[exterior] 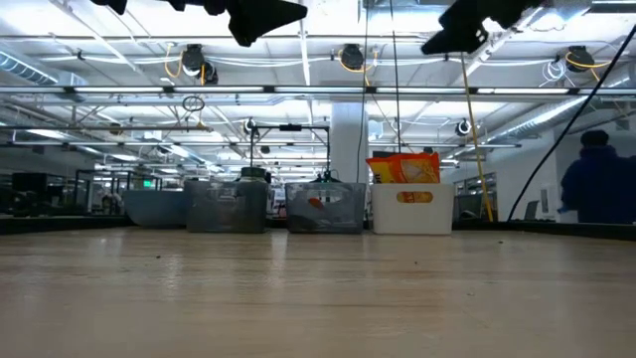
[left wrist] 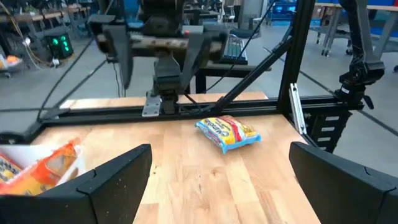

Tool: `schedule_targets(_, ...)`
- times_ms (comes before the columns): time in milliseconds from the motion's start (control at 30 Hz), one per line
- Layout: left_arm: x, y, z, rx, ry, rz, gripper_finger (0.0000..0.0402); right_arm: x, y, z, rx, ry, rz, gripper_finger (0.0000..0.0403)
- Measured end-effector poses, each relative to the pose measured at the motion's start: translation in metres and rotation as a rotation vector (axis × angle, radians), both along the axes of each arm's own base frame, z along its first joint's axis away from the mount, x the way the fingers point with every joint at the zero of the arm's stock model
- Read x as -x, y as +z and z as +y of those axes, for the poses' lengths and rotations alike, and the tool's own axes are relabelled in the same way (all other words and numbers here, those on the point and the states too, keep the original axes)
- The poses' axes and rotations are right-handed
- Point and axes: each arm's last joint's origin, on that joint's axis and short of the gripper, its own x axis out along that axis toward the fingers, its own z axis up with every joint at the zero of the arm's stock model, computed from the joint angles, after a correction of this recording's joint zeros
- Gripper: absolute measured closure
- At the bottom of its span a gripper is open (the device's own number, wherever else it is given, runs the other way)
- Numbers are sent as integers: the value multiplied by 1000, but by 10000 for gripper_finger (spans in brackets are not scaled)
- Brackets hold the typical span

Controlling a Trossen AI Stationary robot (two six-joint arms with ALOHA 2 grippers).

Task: Pick & Place Food Item
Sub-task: Put the light blue noodle pack into the white bin

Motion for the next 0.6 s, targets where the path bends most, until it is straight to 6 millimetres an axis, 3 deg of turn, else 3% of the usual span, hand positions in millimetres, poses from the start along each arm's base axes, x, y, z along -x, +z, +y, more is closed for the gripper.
schedule_targets(200, -2, -4, 0, 75, 10, 27, 11, 15, 5, 3, -99, -36, 210, 83)
schedule_targets(367, -11, -13, 2, 205, 30, 64, 11, 28, -9, 1, -104, -76, 401, 83)
schedule_targets(600, -58, -44, 4, 372, -33, 201, 11, 28, -42, 3, -71, -3, 558, 83)
